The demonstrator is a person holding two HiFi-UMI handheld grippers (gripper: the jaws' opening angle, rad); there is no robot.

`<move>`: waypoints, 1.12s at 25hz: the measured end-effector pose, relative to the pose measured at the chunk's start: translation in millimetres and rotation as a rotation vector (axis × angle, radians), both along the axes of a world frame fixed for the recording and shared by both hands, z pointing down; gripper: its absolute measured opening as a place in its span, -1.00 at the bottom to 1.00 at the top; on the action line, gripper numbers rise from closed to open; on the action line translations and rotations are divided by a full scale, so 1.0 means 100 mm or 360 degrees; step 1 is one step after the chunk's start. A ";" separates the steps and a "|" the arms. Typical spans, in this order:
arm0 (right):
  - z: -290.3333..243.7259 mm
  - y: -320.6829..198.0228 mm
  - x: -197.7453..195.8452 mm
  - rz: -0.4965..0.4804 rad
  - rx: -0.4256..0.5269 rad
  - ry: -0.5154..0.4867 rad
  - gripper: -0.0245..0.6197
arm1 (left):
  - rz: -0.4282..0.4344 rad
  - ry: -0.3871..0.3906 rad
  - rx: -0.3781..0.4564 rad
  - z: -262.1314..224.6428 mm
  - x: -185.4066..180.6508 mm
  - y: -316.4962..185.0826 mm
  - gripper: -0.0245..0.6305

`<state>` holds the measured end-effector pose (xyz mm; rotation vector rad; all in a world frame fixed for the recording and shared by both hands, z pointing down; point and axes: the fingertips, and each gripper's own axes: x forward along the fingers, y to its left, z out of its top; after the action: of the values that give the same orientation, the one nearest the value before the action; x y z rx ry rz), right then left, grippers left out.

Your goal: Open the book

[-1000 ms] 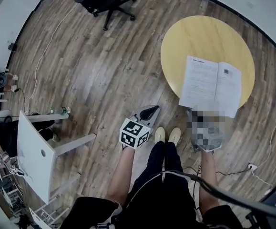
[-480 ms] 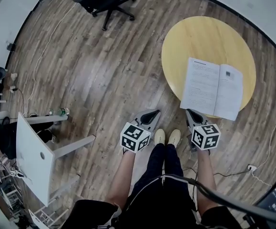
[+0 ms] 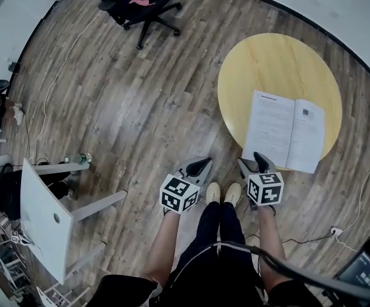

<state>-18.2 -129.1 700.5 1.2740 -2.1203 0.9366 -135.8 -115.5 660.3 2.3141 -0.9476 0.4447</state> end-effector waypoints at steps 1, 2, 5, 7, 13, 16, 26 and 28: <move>0.02 -0.01 -0.01 -0.0003 -0.0001 0.0032 -0.17 | -0.0005 0.0003 -0.0003 0.01 -0.02 -0.01 -0.93; 0.04 -0.01 -0.02 -0.0009 -0.0005 0.0059 -0.17 | -0.0010 0.0005 -0.0006 0.02 -0.03 -0.02 -0.93; 0.09 -0.03 -0.03 -0.0035 -0.0013 0.0151 -0.17 | -0.0024 0.0010 -0.0020 0.05 -0.08 -0.04 -0.93; 0.11 -0.03 -0.02 -0.0037 -0.0021 0.0191 -0.17 | -0.0030 0.0011 -0.0034 0.08 -0.11 -0.03 -0.93; 0.19 -0.03 -0.01 -0.0012 -0.0072 0.0245 -0.17 | -0.0049 0.0040 -0.0073 0.15 -0.14 -0.03 -0.93; 0.22 -0.04 0.02 -0.0014 -0.0068 0.0304 -0.18 | -0.0055 0.0053 -0.0083 0.17 -0.15 -0.04 -0.93; 0.25 -0.06 0.11 0.0015 -0.0046 0.0340 -0.35 | -0.0049 0.0051 -0.0092 0.20 -0.11 -0.07 -0.93; 0.25 -0.06 0.13 0.0013 -0.0050 0.0361 -0.39 | -0.0049 0.0052 -0.0096 0.19 -0.10 -0.07 -0.93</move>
<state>-5.6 -135.1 725.0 1.3080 -1.9195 0.7854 -146.1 -122.6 679.2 2.2429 -0.9405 0.4159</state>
